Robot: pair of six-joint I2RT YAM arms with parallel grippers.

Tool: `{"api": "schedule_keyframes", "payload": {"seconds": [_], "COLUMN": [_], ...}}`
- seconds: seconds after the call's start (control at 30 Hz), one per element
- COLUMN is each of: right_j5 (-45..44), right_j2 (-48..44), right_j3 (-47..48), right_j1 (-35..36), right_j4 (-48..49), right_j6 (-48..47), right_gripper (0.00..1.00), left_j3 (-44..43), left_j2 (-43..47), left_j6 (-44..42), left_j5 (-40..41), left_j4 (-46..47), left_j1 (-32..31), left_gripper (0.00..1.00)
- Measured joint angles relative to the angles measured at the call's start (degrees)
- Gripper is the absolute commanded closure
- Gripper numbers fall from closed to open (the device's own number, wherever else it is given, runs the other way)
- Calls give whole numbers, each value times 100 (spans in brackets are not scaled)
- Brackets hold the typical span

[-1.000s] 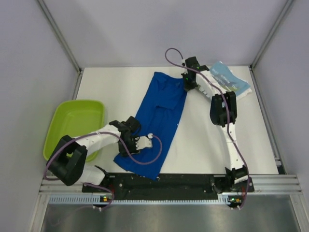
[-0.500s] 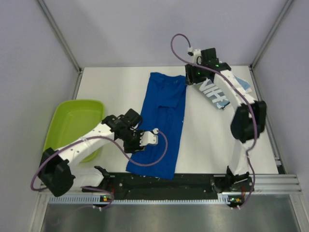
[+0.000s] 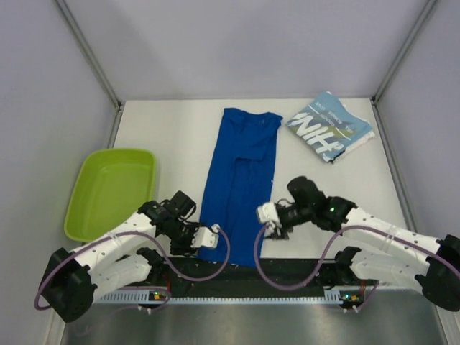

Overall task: Fold and stack the t-shirts
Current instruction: Grab the bottom of the folded rectangular tshirt with both arms

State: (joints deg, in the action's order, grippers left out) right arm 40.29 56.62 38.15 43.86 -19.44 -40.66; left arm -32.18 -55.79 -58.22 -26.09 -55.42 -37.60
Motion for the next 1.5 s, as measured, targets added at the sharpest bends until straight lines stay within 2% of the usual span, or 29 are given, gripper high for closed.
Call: {"api": "schedule_keyframes", "payload": {"seconds": [0.17,0.27,0.47,0.53,0.67,0.73,0.77,0.93,1.13,1.37,1.43,1.5], "right_j5": [-498,-850,-1353,-1438,-1419,-1368,-1342,-1375,-1545,-1639,-1657,-1674], "right_j2": [269,623,1561,1849,2105,2118,2116,2096,1679,1451,1451,1451], "right_j3": [-435,-457,-487,-476,-396,-393,-393,-389,-389,-389,-389,-389], "right_j1": [1572,2098,2702,2732,2780,2809,2820,2833,2826,2785,2758,2747], "right_j4": [-579,-555,-50,22,9,-39,-48,11,-146,-282,-308,-317], "right_j6": [-846,-1187,-1478,-1552,-1626,-1631,-1644,-1727,-1775,-1781,-1781,-1781], "right_gripper": [41,42,51,57,80,97,100,100,100,100,100,100], "left_j3": [343,424,549,549,525,514,501,289,-245,-57,15,87], "left_j2": [-22,-111,-251,-271,-334,-363,-385,-546,-549,-710,-809,-881], "left_j6": [-186,-251,-352,-352,-374,-407,-439,-605,-645,-645,-651,-654], "left_j5": [-9,-7,17,17,13,4,4,68,-7,256,426,549], "left_j4": [610,935,1128,1150,1187,1182,1172,787,208,170,186,269], "left_j1": [-24,-55,-92,-98,-107,-111,-120,-205,-422,-793,-903,-970], "left_gripper": [39,40,44,46,50,50,50,44,43,44,51,69]}}
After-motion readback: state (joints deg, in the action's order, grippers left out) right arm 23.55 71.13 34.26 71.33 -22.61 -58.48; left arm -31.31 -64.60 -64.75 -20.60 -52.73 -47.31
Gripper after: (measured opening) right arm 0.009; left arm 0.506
